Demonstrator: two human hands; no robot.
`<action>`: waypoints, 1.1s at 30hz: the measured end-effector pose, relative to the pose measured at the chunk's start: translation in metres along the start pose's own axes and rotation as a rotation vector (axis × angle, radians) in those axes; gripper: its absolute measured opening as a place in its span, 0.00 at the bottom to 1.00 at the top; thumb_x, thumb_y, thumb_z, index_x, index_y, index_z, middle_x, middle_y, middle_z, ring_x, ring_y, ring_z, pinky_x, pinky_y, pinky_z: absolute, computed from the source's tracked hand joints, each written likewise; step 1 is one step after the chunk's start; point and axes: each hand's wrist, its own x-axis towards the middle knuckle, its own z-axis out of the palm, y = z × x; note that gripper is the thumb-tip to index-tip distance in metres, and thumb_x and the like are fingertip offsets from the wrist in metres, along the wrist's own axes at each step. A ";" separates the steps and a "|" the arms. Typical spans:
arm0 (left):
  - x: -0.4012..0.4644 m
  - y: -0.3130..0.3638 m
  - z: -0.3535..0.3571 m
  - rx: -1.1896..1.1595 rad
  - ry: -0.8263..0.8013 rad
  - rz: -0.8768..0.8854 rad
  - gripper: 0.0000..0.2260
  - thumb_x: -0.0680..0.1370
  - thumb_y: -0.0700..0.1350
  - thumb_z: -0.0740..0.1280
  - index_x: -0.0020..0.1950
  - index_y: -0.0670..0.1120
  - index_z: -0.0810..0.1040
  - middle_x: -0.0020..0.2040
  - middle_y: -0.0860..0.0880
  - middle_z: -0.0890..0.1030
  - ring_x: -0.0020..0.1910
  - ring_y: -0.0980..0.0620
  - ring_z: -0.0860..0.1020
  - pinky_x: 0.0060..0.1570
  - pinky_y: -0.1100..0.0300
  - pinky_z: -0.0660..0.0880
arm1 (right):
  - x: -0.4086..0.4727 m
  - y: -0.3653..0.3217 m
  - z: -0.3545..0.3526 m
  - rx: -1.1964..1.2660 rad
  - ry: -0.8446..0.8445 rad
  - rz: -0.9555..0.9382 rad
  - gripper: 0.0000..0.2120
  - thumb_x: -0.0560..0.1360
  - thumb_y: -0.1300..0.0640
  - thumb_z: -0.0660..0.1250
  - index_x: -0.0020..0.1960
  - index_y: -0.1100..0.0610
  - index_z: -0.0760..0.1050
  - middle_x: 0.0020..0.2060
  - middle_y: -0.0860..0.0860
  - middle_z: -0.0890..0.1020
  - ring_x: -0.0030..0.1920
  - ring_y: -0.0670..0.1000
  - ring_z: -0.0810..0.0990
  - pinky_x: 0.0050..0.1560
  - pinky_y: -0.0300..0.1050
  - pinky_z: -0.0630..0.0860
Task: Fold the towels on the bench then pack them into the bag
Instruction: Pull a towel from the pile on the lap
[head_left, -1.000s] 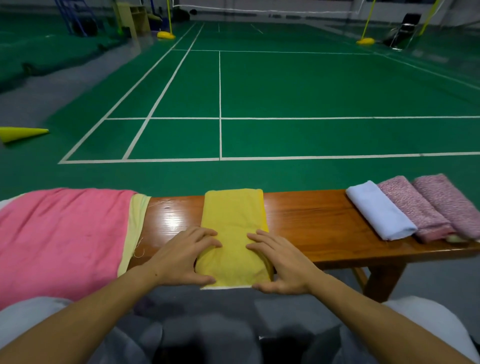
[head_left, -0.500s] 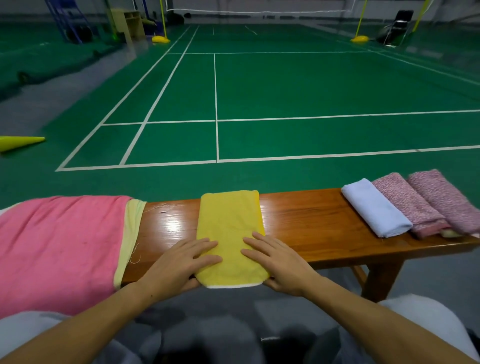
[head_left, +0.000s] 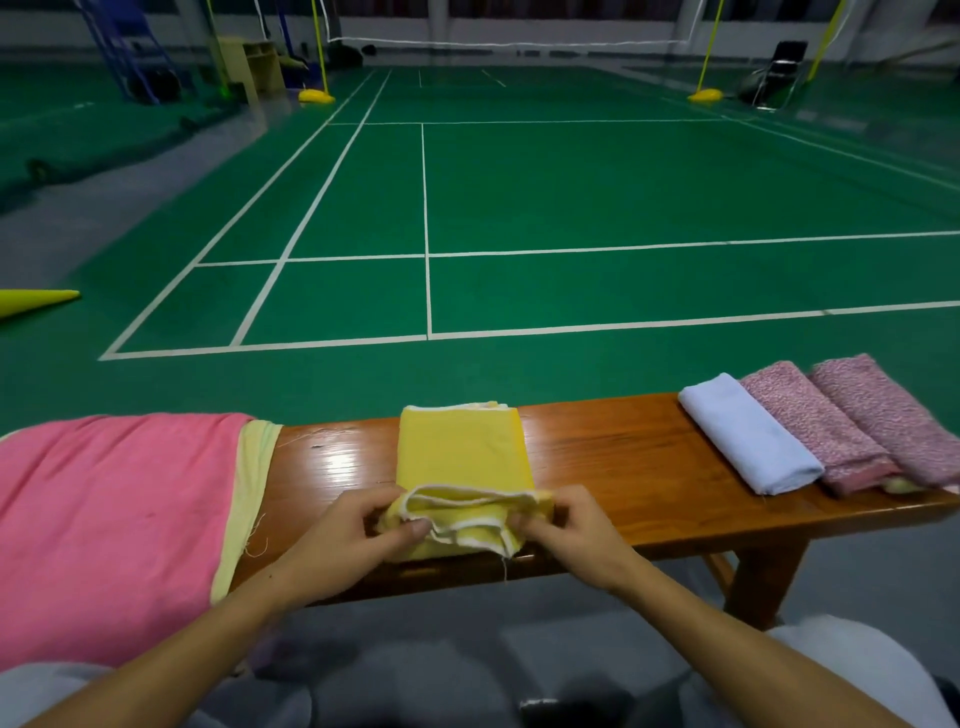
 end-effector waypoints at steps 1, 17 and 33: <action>0.003 0.001 0.001 -0.132 0.016 -0.068 0.09 0.81 0.49 0.73 0.58 0.47 0.85 0.51 0.48 0.87 0.50 0.52 0.83 0.50 0.55 0.79 | 0.002 -0.003 0.000 0.109 0.013 0.058 0.13 0.81 0.58 0.72 0.38 0.48 0.85 0.33 0.42 0.83 0.34 0.39 0.78 0.38 0.35 0.72; 0.037 -0.007 0.003 -0.613 0.253 -0.593 0.17 0.75 0.49 0.79 0.60 0.42 0.85 0.56 0.40 0.86 0.57 0.39 0.85 0.63 0.39 0.77 | 0.047 0.010 0.013 0.492 0.203 0.438 0.11 0.79 0.60 0.73 0.57 0.66 0.83 0.51 0.61 0.87 0.49 0.57 0.87 0.49 0.51 0.84; 0.087 -0.016 -0.022 0.383 0.486 -0.367 0.22 0.81 0.53 0.71 0.72 0.48 0.72 0.67 0.50 0.76 0.63 0.48 0.78 0.61 0.47 0.77 | 0.097 0.015 0.004 -0.356 0.568 0.216 0.22 0.80 0.48 0.72 0.70 0.57 0.75 0.61 0.50 0.79 0.61 0.49 0.79 0.61 0.46 0.77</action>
